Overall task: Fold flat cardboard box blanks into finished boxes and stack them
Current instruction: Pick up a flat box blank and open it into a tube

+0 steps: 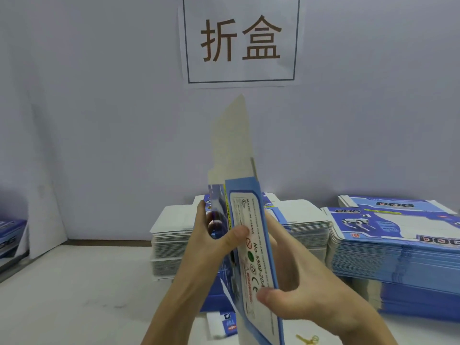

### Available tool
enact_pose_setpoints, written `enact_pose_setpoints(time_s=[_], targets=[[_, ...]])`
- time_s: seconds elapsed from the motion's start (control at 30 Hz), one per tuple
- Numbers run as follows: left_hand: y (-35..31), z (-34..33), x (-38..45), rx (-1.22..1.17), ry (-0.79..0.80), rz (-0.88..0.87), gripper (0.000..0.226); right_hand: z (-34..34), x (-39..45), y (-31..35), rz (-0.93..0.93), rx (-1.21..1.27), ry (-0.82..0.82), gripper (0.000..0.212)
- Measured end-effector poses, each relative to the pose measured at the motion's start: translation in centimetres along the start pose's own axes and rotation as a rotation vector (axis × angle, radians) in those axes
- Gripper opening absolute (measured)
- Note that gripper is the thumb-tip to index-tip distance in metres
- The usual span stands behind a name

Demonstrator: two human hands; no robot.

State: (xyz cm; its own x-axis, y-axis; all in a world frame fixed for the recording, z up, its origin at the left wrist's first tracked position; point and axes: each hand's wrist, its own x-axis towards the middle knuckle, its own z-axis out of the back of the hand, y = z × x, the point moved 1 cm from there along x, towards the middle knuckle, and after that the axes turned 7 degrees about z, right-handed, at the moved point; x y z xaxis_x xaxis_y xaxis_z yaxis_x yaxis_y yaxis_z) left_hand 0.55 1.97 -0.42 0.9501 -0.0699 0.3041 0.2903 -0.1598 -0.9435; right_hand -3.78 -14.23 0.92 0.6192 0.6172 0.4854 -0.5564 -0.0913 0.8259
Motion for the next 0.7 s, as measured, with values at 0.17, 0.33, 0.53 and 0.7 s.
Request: enact_pose_setpoints(time_s=[0.17,0.33,0.53,0.7], targets=[[-0.2,0.0,0.1,0.013,-0.092,0.011,0.093,0.7,-0.2,-0.1,-0.063,-0.093,-0.110,0.083],[-0.4,-1.3,-0.3,0.082,-0.170,-0.087,0.097,2.0,-1.0,0.8,-0.066,-0.186,-0.234,0.070],[0.1,-1.9,-0.2,0.176,-0.274,-0.090,0.115,2.5,-1.6,1.7,-0.084,-0.230,-0.333,0.068],[-0.2,-0.9,-0.3,0.081,-0.337,-0.162,0.082,4.2,-2.4,1.4,-0.058,-0.272,-0.433,0.050]])
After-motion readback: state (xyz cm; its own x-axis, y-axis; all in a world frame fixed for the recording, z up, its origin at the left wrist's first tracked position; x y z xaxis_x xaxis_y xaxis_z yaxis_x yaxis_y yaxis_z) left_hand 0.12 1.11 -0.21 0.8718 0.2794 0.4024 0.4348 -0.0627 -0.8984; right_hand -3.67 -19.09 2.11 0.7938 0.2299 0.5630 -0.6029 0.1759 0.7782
